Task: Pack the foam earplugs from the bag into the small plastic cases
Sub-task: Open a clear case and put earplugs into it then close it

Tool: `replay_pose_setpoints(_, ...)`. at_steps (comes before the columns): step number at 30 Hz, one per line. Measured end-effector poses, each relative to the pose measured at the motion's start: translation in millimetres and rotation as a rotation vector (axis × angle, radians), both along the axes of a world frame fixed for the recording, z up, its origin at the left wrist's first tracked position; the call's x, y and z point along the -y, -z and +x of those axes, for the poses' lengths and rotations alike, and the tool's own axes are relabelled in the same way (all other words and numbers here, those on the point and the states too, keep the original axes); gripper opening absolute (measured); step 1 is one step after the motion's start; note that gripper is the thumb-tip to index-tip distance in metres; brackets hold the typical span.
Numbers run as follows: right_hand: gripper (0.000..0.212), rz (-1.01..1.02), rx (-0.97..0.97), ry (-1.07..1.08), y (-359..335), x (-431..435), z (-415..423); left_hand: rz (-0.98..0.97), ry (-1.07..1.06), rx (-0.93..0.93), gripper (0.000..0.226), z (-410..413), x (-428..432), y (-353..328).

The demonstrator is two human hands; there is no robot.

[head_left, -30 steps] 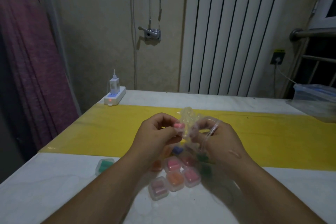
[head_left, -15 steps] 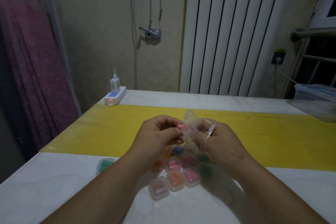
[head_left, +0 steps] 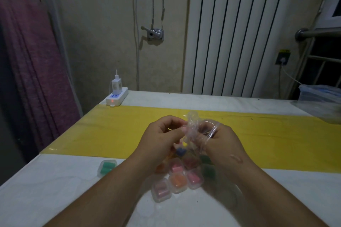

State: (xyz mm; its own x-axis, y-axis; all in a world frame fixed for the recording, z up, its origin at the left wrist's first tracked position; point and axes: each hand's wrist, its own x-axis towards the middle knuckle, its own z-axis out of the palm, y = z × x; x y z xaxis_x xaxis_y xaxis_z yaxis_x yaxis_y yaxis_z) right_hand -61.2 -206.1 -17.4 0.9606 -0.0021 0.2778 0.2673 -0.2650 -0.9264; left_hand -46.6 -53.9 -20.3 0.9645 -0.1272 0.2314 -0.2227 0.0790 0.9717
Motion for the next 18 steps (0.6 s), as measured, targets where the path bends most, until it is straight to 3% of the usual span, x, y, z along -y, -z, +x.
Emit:
replay_pose_setpoints(8,0.006,0.02,0.085,-0.012,1,0,1,0.047,-0.1,0.032,0.017,5,-1,4)
replay_pose_setpoints(14,0.017,0.007,0.067,0.026,1,-1,1,0.052,-0.14,0.057,0.018,6,2,6)
replay_pose_setpoints(18,0.014,0.198,0.107,0.068,-5,3,2,0.008,-0.362,0.073,0.013,14,-7,2)
